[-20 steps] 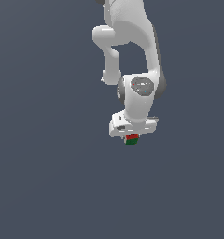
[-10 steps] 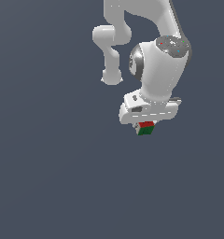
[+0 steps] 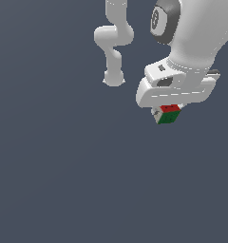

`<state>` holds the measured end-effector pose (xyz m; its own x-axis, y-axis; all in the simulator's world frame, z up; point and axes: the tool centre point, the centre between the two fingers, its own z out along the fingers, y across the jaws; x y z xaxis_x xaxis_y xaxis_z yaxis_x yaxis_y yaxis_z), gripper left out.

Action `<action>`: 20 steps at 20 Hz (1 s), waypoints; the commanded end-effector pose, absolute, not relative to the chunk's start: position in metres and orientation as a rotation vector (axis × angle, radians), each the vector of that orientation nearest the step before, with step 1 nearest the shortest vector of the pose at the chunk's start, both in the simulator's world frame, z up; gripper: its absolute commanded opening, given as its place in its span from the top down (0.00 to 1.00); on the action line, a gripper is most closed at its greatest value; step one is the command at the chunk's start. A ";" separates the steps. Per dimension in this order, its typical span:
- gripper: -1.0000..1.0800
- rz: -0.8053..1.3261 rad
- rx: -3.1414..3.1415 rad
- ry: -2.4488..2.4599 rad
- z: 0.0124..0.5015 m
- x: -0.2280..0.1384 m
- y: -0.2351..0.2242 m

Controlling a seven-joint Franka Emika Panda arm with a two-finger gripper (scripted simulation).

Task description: Pick up the object and move it to a goal position.

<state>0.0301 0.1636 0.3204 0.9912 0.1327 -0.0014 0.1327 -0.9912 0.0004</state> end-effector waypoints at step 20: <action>1.00 0.000 3.135 0.207 0.446 0.049 0.210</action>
<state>0.0478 0.2079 0.4401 0.9913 0.1320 -0.0017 0.1320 -0.9913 0.0001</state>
